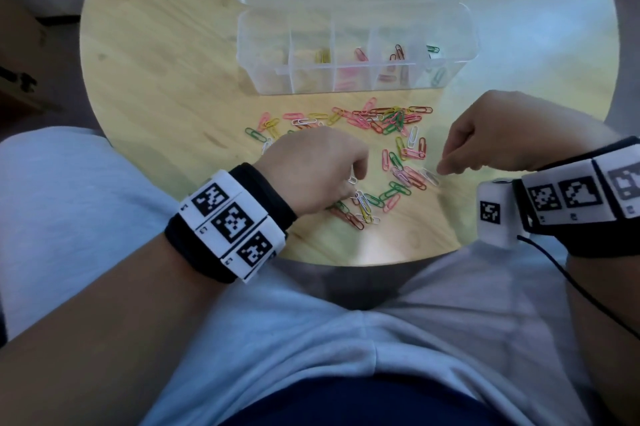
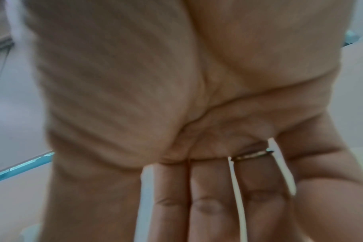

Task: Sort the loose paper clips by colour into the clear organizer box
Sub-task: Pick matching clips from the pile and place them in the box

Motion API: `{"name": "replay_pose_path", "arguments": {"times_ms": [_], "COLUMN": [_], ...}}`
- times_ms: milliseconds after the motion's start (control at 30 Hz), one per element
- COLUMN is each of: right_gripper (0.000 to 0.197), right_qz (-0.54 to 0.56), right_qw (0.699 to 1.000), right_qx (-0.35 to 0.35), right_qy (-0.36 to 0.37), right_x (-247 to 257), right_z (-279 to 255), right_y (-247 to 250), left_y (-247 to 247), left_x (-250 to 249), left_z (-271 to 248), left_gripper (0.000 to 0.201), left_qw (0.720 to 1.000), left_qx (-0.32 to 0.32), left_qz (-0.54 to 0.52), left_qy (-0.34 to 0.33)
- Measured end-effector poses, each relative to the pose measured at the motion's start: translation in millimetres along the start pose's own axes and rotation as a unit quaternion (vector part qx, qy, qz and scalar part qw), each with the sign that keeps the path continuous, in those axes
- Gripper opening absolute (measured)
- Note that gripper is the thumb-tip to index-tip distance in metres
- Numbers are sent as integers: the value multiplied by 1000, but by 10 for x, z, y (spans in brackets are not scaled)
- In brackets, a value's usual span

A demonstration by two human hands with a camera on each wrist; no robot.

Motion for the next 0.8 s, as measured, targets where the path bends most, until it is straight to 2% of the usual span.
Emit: {"name": "replay_pose_path", "arguments": {"times_ms": [133, 367, 500, 600, 667, 800], "right_gripper": [19, 16, 19, 29, 25, 13], "right_qz": [-22, -71, -90, -68, -21, 102], "right_qw": [999, 997, 996, 997, 998, 989], "right_qx": [29, 14, 19, 29, 24, 15], "right_qy": [-4, 7, 21, 36, 63, 109], "right_x": [39, 152, 215, 195, 176, 226], "right_z": [43, 111, 117, 94, 63, -41], "right_y": [-117, -213, -277, -266, -227, -160], "left_y": [-28, -27, -12, 0, -1, 9], "left_x": [25, -10, -40, -67, -71, -46], "left_z": [-11, -2, -11, -19, -18, -7], "left_gripper": [15, 5, 10, 8, 4, 12], "left_qw": [999, 997, 997, 997, 997, 997], "left_qx": [23, 35, 30, 21, 11, -19], "left_qz": [13, 25, 32, 37, 38, 33], "left_qy": [41, 66, 66, 64, 64, 69]}}
Point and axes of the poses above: each hand's wrist, its own z-axis towards the middle knuckle, its own y-axis out of the back of the hand, x = y × z, the point moved 2 cm from there along z, towards the middle knuckle, and after that the axes turned 3 degrees about -x, right-handed, at the moved point
